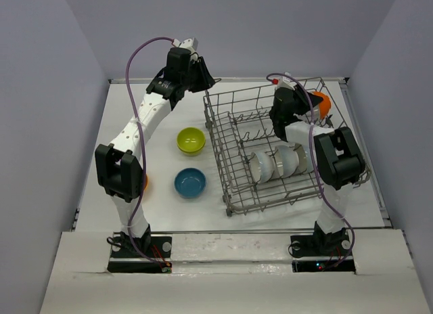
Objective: Load the bowls into the dish rack
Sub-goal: Insert the bowl into the dish rack.
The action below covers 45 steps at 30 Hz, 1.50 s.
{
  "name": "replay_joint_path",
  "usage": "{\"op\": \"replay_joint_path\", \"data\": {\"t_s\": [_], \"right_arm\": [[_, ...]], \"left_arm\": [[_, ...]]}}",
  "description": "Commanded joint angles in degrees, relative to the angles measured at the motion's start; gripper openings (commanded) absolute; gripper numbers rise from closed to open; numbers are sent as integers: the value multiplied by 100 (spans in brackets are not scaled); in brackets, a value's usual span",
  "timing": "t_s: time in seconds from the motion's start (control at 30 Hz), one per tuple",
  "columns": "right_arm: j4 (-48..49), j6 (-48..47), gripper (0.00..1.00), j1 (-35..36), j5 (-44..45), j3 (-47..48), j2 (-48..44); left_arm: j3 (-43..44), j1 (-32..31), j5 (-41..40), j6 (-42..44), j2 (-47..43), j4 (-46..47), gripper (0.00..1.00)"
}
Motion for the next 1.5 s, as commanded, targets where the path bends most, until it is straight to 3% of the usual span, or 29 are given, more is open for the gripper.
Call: {"op": "replay_joint_path", "data": {"t_s": [0.0,0.37,1.03,1.1,1.27,1.47], "right_arm": [[-704,791,28,-9,-88,108,278],[-1548,1459,45,96,-131,442,445],[-2155,2049,53,96,-141,794,569],[-2242,2127,58,96,-131,890,507],[-3322,3030,64,96,-438,1259,174],[-3700,3375,68,96,-667,1295,-134]], "left_arm": [[-7,0,74,7,-381,247,38],[-16,0,74,7,-381,247,38],[-34,0,66,7,-381,256,38],[-34,0,57,16,-381,256,38],[-42,0,57,16,-372,264,38],[-51,0,57,16,-398,273,38]]}}
